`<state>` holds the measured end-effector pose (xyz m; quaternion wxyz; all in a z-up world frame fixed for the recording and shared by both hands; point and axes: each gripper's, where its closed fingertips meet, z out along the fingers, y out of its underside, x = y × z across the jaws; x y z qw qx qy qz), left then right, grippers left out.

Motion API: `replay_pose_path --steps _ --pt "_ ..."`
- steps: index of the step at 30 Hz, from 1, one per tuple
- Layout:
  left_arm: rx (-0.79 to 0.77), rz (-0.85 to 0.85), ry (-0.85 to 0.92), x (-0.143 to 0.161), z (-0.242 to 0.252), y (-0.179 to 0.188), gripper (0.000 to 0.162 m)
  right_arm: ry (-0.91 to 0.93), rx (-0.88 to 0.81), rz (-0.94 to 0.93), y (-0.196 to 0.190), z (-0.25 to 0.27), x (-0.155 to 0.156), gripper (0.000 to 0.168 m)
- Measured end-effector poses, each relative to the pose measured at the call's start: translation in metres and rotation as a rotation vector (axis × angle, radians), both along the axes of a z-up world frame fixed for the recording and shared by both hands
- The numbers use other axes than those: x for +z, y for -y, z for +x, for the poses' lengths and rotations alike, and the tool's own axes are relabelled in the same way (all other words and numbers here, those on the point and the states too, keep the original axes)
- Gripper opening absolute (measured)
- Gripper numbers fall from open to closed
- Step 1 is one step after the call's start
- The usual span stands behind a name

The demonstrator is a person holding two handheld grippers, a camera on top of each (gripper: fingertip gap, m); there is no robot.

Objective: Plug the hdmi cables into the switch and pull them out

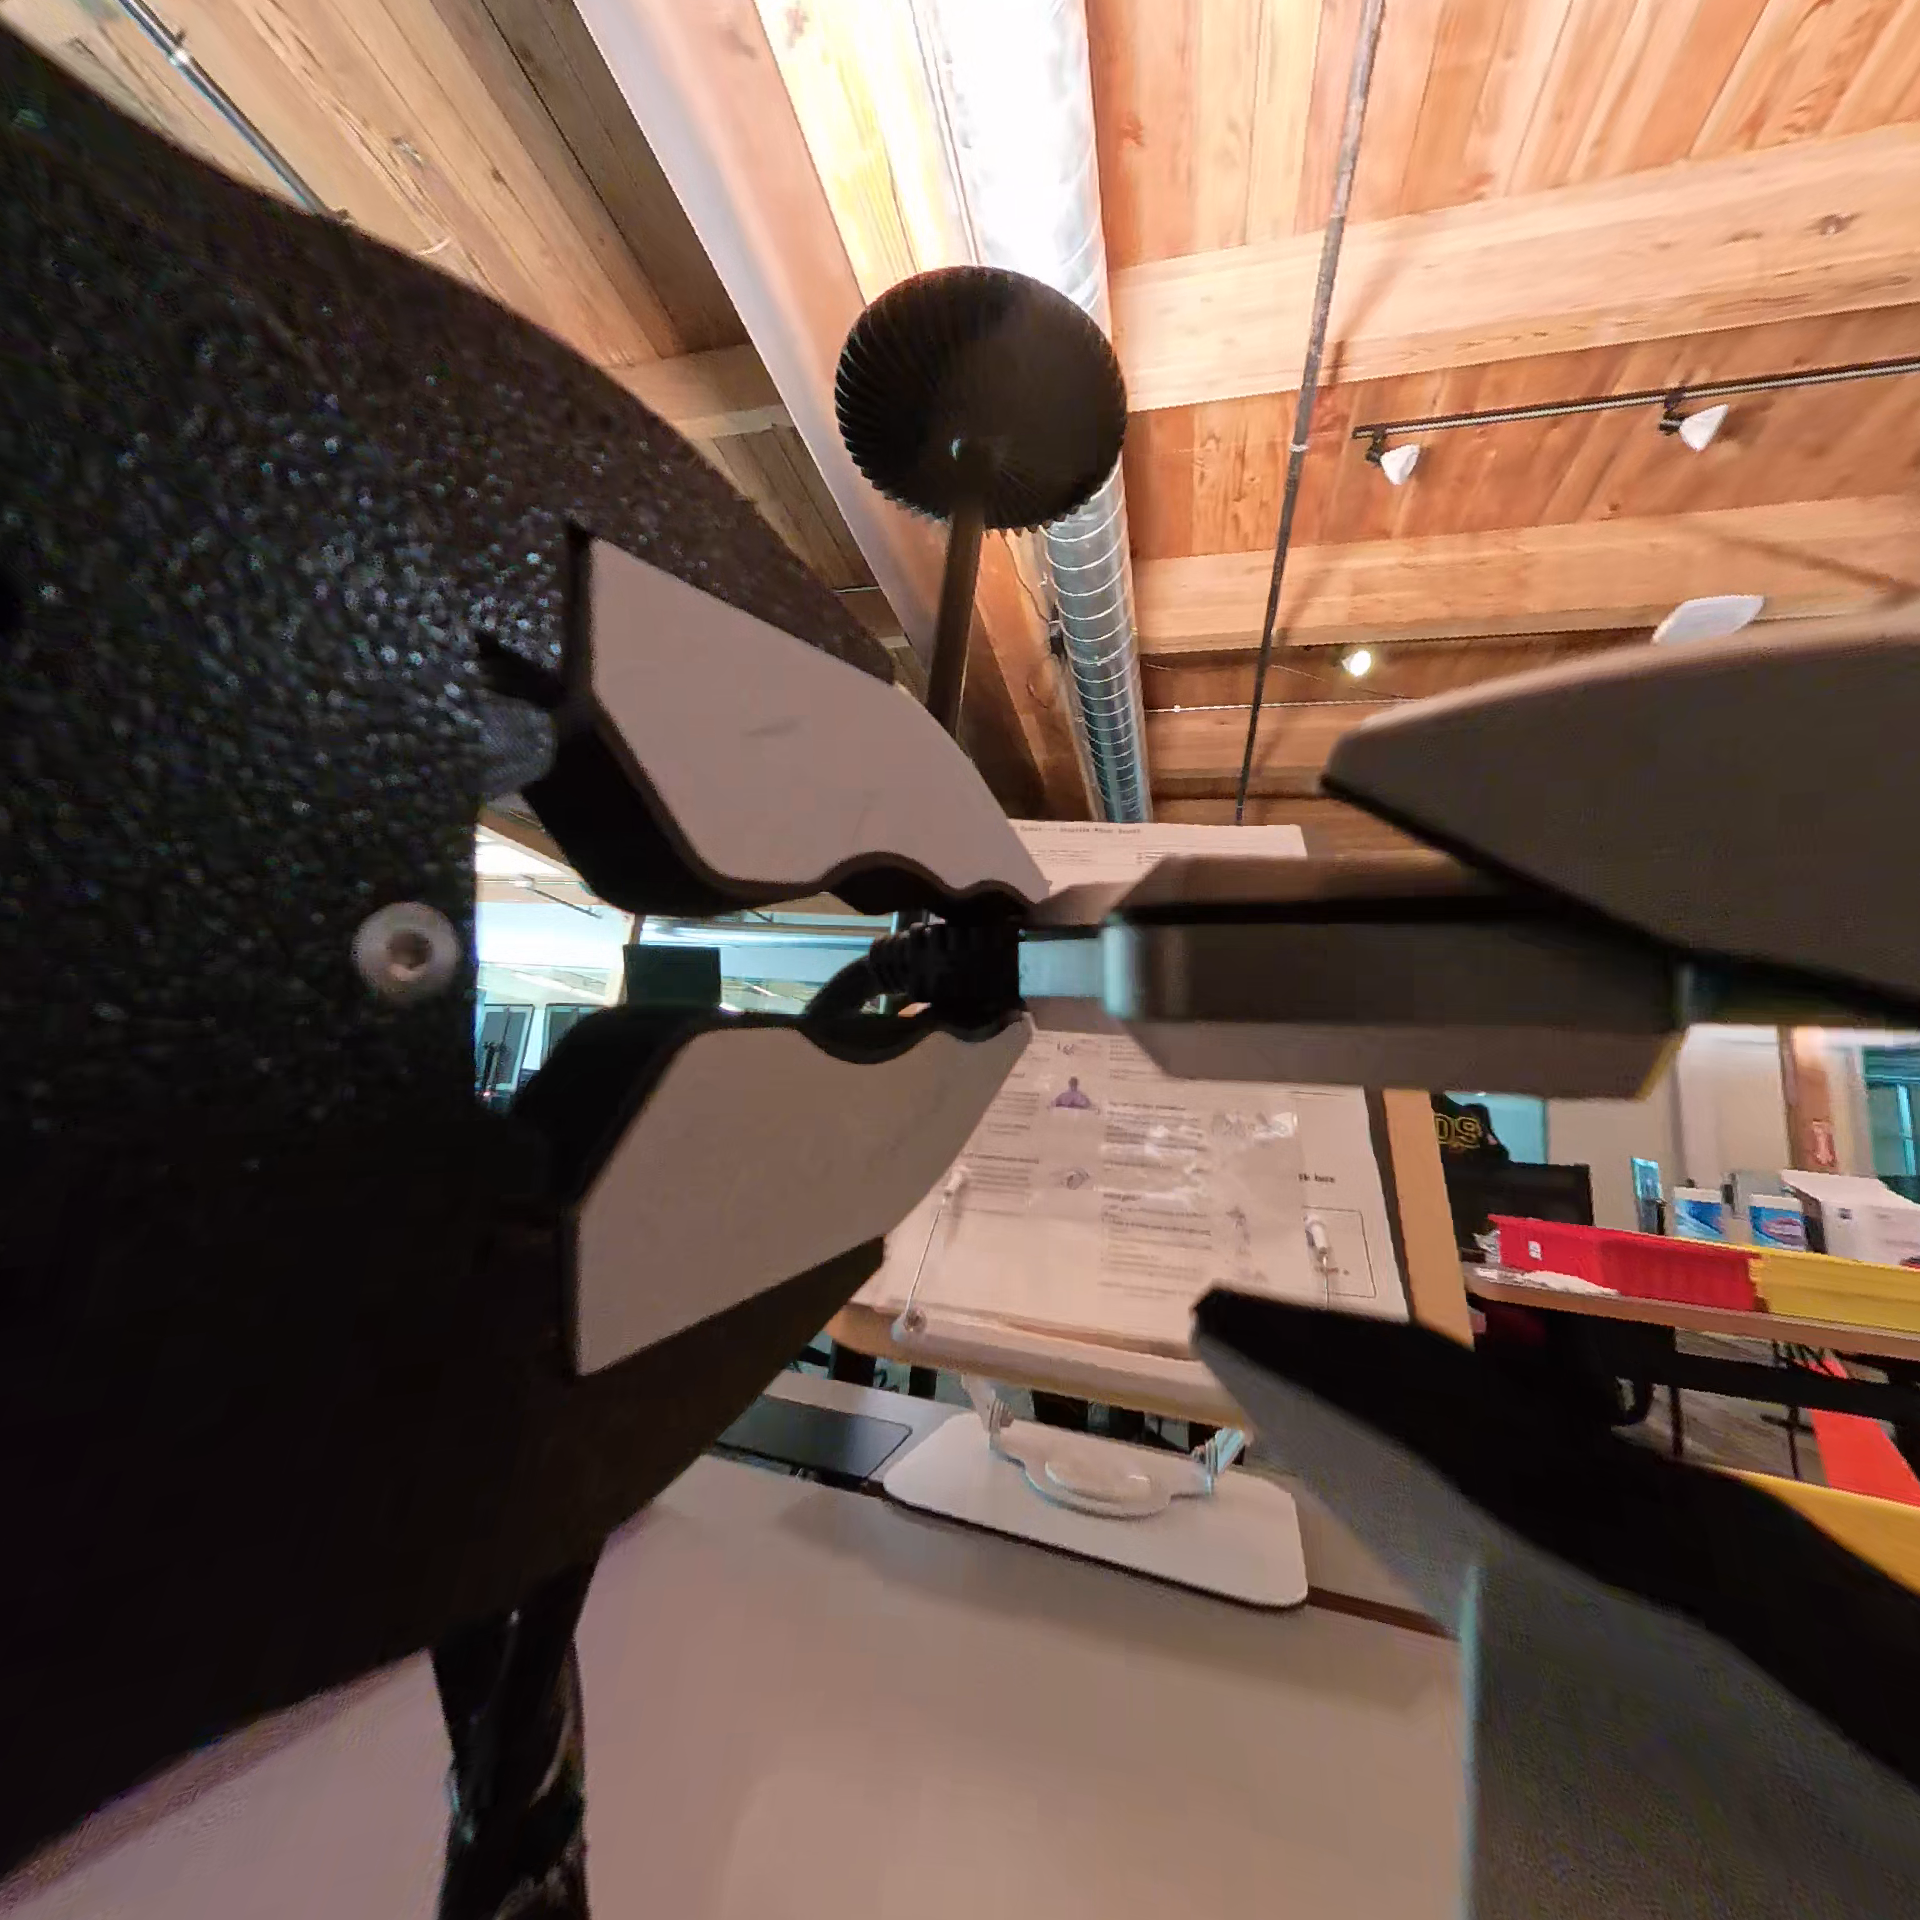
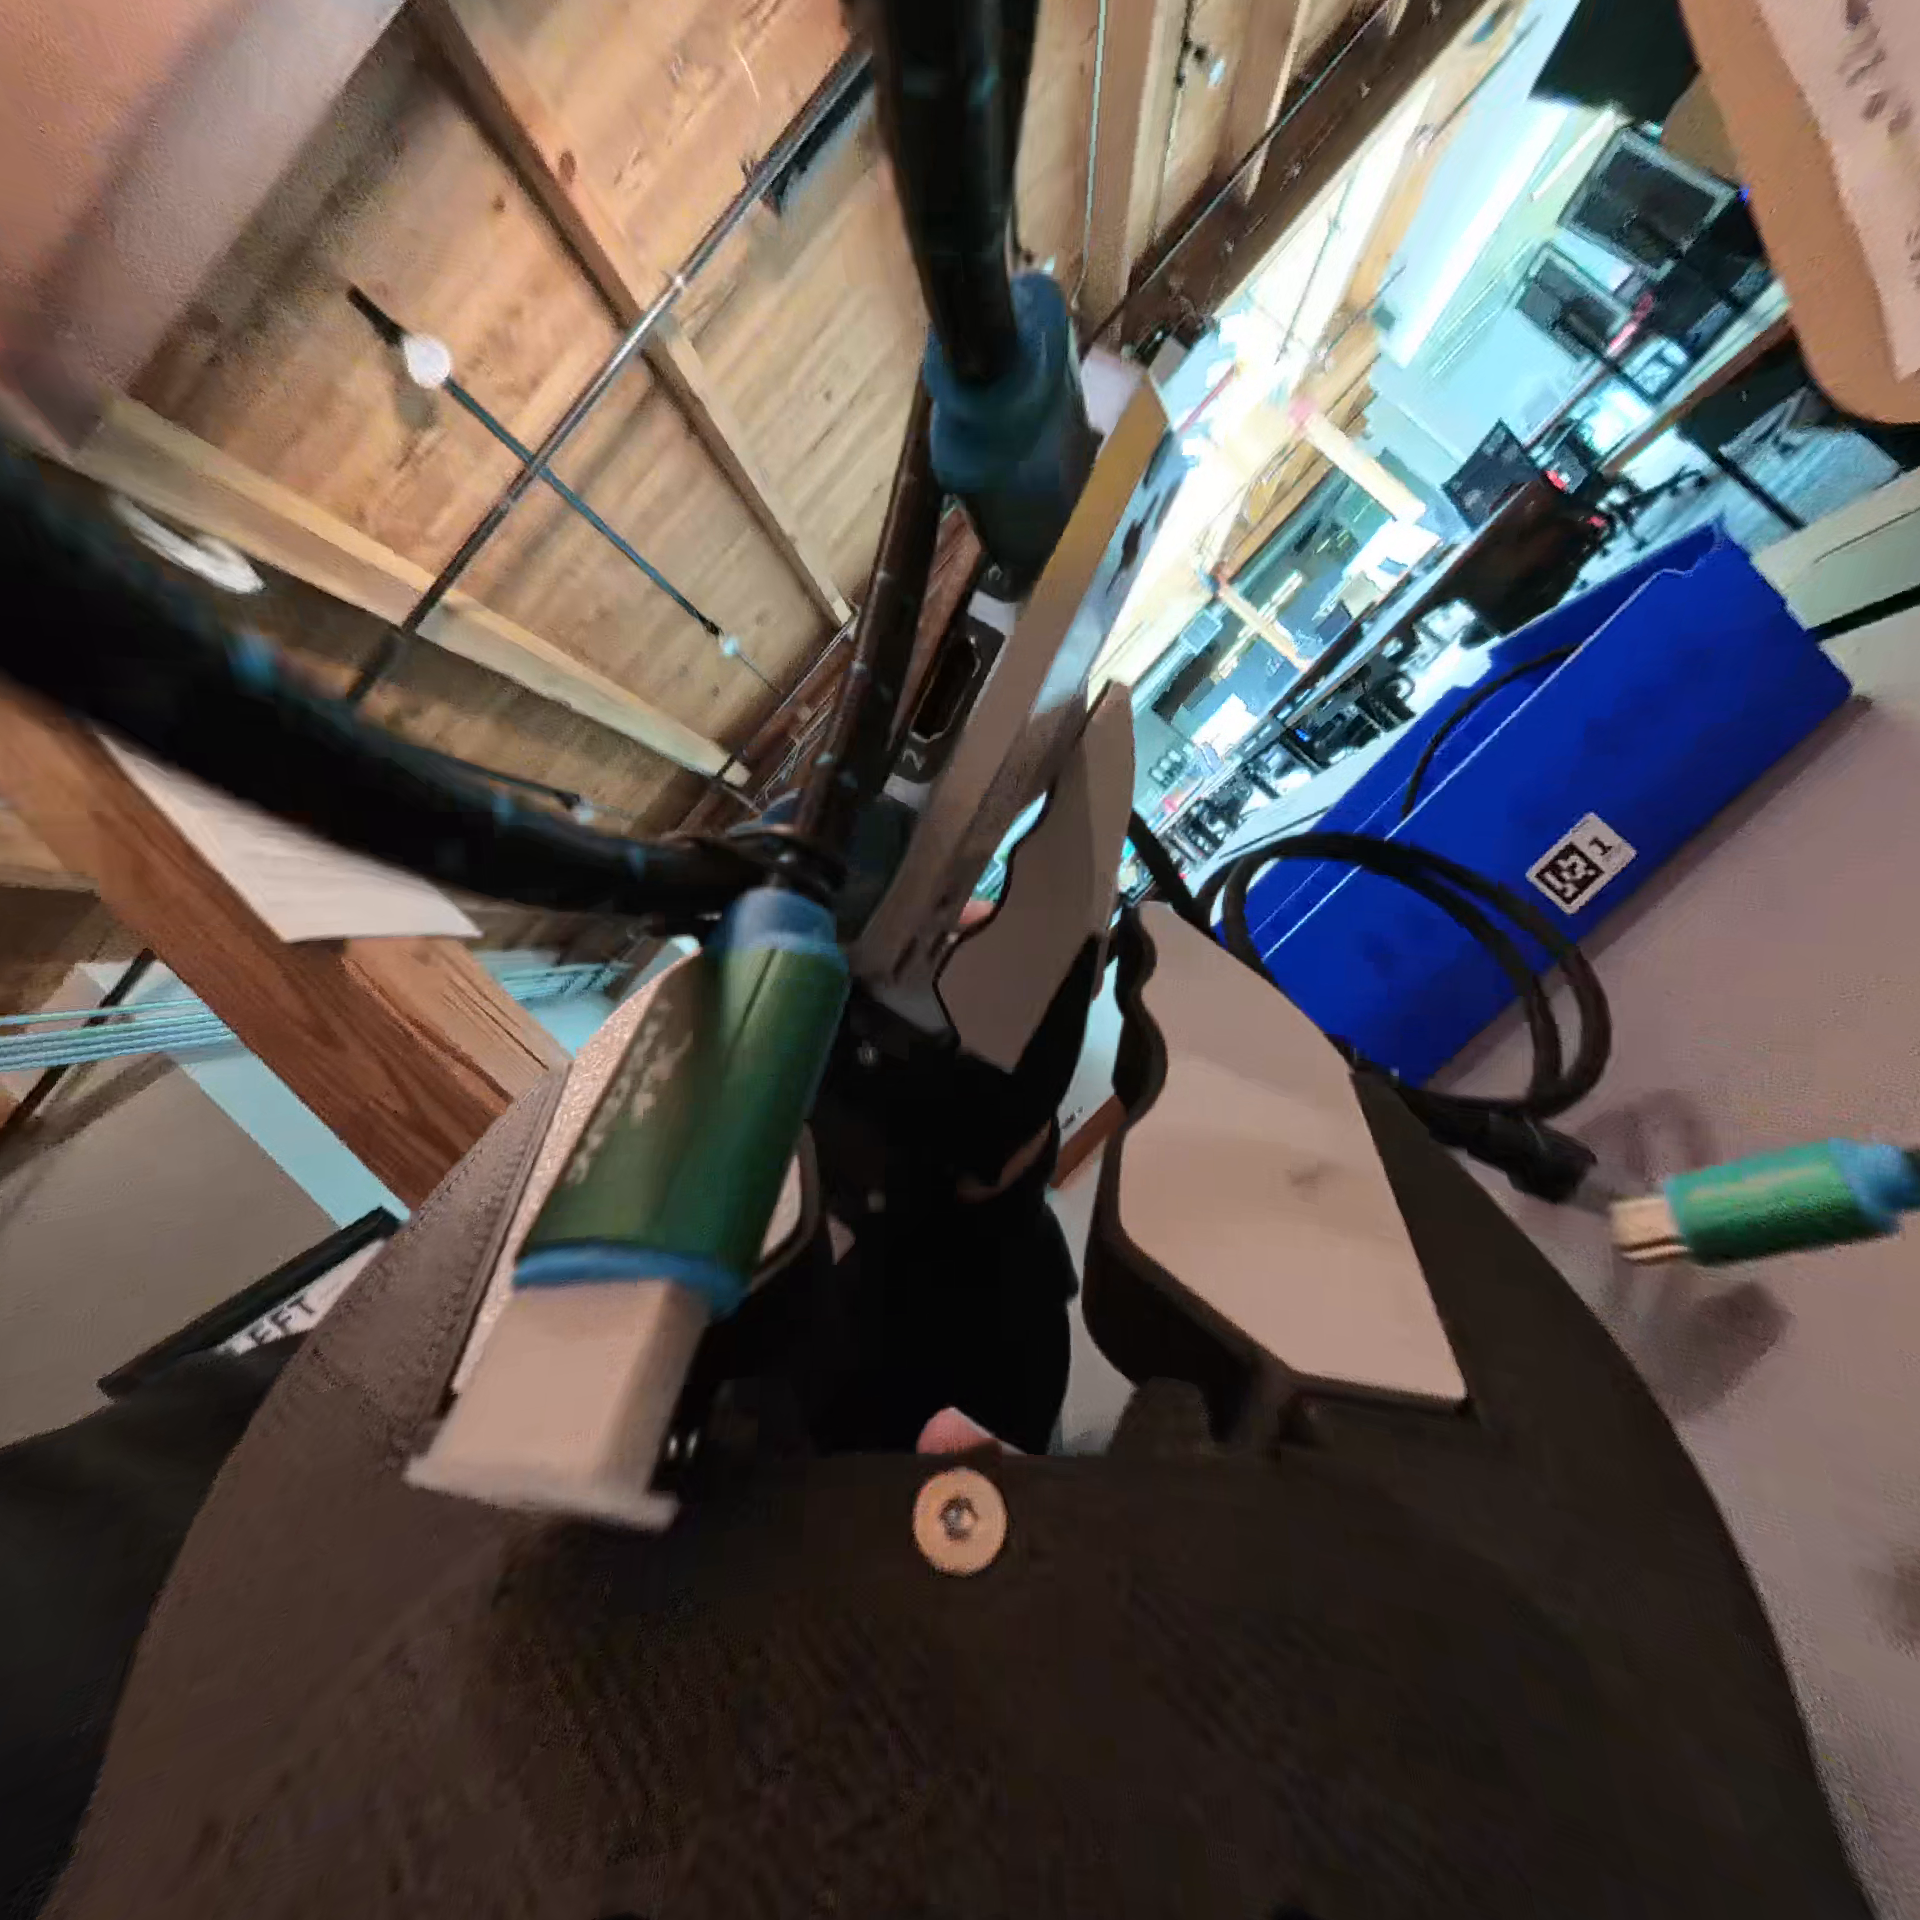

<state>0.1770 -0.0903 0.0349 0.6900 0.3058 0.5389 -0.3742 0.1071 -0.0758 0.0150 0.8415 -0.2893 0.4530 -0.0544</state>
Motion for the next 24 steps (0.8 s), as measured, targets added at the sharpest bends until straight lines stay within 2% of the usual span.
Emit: replay_pose_path --steps 2,3,4,6,10,12,15,17,19,22,24 --pt "0.003 0.001 -0.024 -0.010 -0.002 0.000 0.013 0.007 -0.023 0.025 0.010 0.000 -0.001 0.052" --pt "0.004 0.008 -0.023 -0.014 -0.003 0.000 0.013 0.029 -0.036 0.033 0.014 -0.002 0.001 0.037" --pt "0.019 0.018 0.000 -0.018 -0.004 -0.001 0.013 0.012 -0.053 0.059 0.018 -0.001 0.000 0.033" --pt "0.023 0.034 0.089 -0.021 -0.012 0.000 0.014 -0.012 -0.034 0.095 0.016 0.001 -0.004 0.039" --pt "0.007 0.050 0.119 -0.027 -0.021 0.003 0.014 -0.031 -0.043 0.090 0.016 0.006 -0.014 0.029" --pt "-0.028 0.058 0.062 -0.029 -0.022 0.003 0.016 -0.042 -0.037 0.071 0.017 0.006 -0.017 0.026" --pt "-0.098 0.102 -0.109 -0.035 -0.026 0.002 0.020 -0.049 -0.013 0.064 0.019 0.004 -0.019 0.020" --pt "-0.155 0.117 -0.270 -0.037 -0.032 -0.003 0.023 -0.038 0.008 0.058 0.018 0.002 -0.018 0.022" --pt "-0.246 0.114 -0.495 -0.039 -0.040 -0.007 0.025 -0.035 -0.007 0.070 0.021 0.001 -0.016 0.021" --pt "-0.452 0.114 -0.905 -0.035 -0.058 -0.015 0.040 -0.018 0.019 0.091 0.023 -0.001 -0.013 0.021" --pt "-0.574 0.079 -1.062 -0.028 -0.057 -0.020 0.042 -0.017 0.044 0.090 0.020 -0.002 -0.012 0.022"
